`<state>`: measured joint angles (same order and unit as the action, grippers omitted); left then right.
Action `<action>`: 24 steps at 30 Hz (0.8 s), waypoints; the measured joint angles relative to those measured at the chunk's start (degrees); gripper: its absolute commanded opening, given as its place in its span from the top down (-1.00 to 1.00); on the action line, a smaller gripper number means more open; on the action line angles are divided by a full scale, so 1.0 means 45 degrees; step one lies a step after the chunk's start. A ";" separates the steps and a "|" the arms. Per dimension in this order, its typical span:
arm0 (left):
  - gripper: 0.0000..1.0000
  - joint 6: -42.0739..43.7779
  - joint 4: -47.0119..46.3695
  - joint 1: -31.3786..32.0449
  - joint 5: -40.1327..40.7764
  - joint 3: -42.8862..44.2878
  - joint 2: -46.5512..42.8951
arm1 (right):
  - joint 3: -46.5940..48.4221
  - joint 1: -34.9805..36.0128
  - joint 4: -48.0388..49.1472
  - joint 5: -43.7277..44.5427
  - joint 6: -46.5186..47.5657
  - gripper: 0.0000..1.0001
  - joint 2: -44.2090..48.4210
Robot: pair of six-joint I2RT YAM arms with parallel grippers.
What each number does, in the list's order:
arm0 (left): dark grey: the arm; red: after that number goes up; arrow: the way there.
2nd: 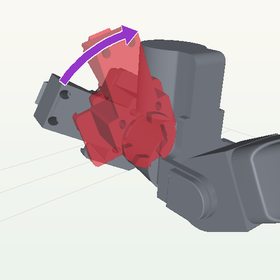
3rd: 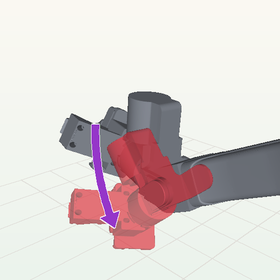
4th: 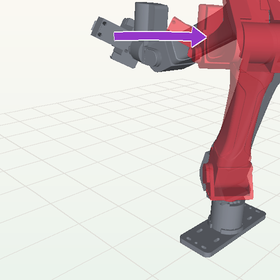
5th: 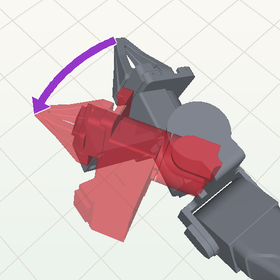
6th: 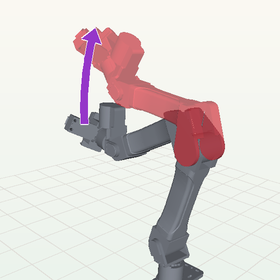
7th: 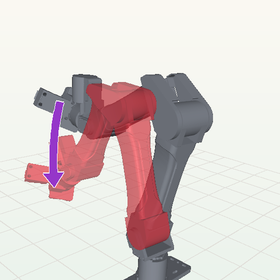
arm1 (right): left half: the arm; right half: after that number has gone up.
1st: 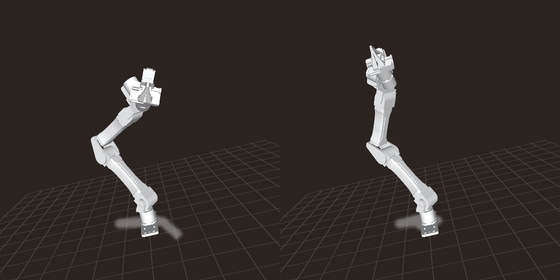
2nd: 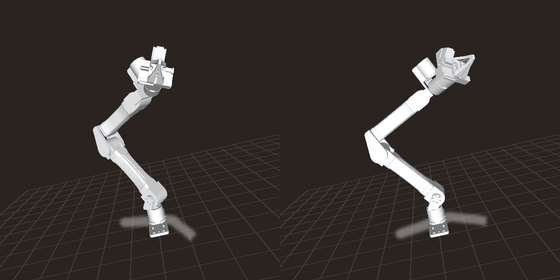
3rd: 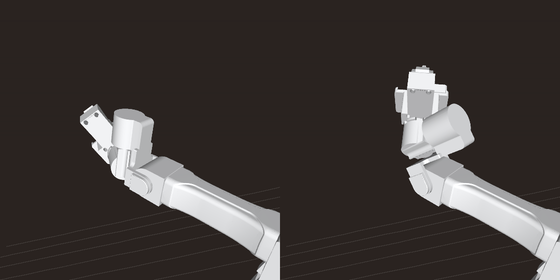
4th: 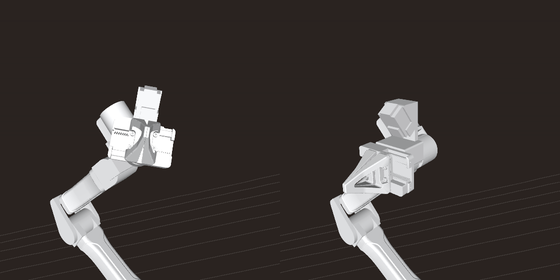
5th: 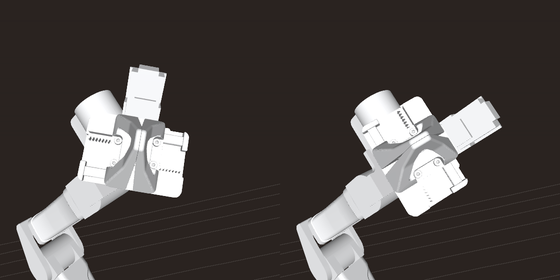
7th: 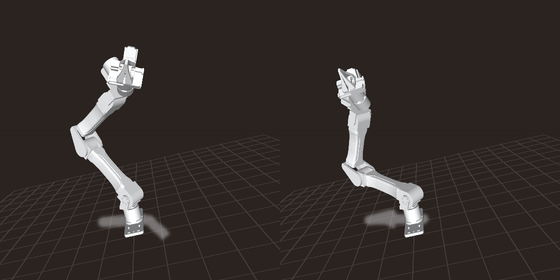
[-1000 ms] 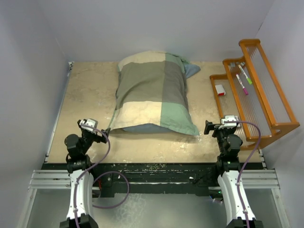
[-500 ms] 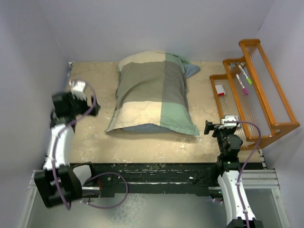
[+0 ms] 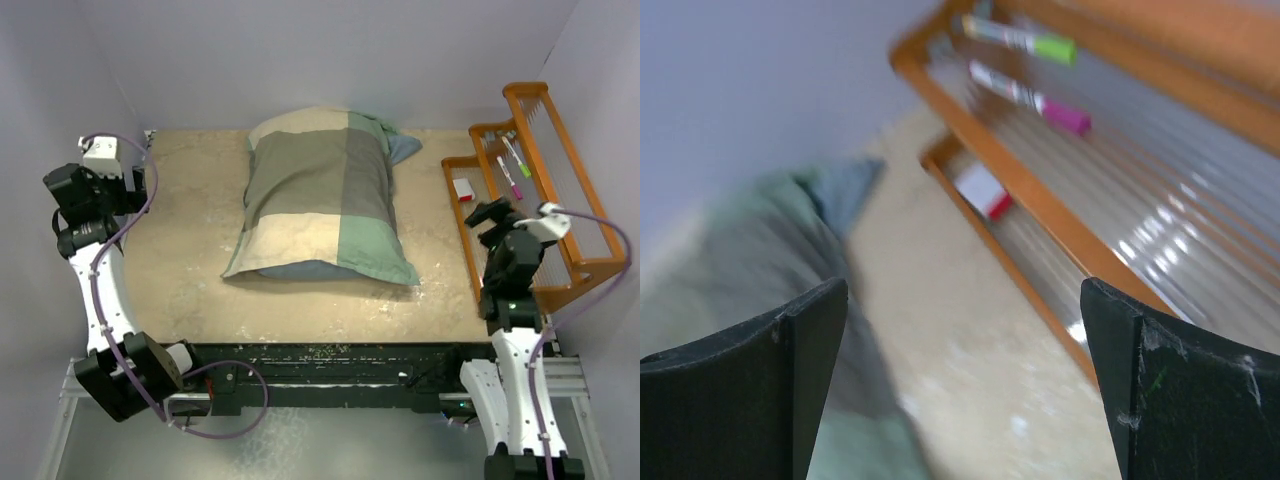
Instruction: Remove the pillowcase from the pillow
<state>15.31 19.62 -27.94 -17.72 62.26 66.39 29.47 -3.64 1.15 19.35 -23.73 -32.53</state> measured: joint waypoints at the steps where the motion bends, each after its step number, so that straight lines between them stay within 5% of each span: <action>1: -0.98 -0.0189 -0.0112 -0.0097 -0.0068 0.0078 -0.0015 | 0.1190 0.0000 -0.0559 0.0495 -0.1098 -1.00 -0.0403; 7: -0.98 0.0180 -0.0010 0.1977 -0.1253 -0.0034 0.0384 | 0.2467 -0.0034 -0.1676 0.0418 -0.4158 -1.00 -0.0758; 14: -0.98 0.1433 0.0515 0.8553 -0.0908 -0.1588 0.0209 | 0.1088 -0.0024 -0.2448 -0.3021 -0.4843 -1.00 -0.1481; 20: -0.98 0.2409 0.1200 1.2604 0.2419 -0.1025 0.2618 | 0.0719 0.0141 -0.1851 -0.4415 -0.4318 -1.00 -0.1967; 24: -1.00 0.2628 0.1511 1.3104 0.3793 -0.0787 0.3852 | 0.0724 0.0772 -0.1933 -0.4182 -0.3716 -1.00 -0.2288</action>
<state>27.14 26.41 31.03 -0.64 58.72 83.72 32.73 -0.16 -7.55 0.54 -40.45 -42.83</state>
